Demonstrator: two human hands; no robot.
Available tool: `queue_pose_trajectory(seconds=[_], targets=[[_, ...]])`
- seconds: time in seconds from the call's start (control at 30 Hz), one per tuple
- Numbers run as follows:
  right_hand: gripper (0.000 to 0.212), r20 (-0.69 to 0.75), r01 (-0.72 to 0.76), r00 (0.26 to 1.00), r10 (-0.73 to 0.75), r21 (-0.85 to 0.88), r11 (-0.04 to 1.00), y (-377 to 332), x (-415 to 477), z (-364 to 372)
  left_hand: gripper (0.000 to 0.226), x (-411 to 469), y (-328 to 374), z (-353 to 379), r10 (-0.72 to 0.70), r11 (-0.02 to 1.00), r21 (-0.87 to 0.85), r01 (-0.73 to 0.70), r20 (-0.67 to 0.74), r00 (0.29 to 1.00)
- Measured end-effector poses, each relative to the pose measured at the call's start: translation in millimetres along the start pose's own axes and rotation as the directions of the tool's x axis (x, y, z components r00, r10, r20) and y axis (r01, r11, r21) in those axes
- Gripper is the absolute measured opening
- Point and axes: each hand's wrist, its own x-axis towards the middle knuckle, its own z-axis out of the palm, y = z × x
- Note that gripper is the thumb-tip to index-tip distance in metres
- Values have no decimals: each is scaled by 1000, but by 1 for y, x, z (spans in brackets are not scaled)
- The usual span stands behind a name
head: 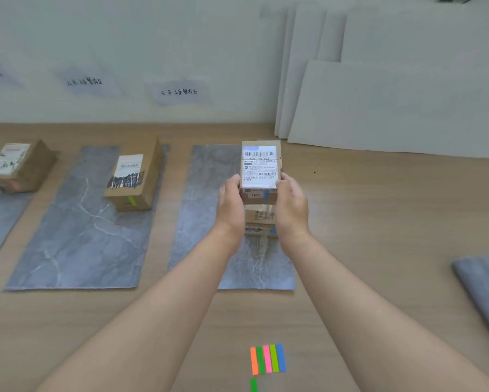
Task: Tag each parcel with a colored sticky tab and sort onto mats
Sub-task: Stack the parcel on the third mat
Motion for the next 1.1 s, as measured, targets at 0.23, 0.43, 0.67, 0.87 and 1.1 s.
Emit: queue_pose_trajectory(seconds=[0.23,0.43,0.67,0.87,1.1], targets=[[33,-38,62,997,-61,31,998,16,100,8,58,100,-19,38,24,999,-49,-24,-8,1000],[41,-86,72,994,-63,113,991,45,165,22,52,169,-45,51,49,999,19,-49,0,999],[43,-161,124,983,-90,211,970,62,191,35,47,191,-56,50,61,998,-12,-61,21,998],[44,-177,102,982,-71,173,980,49,176,28,35,178,-46,41,54,998,13,-53,-41,998],[30,-168,81,985,-41,242,967,5,111,26,51,113,2,25,6,1000,-13,-6,-45,999]])
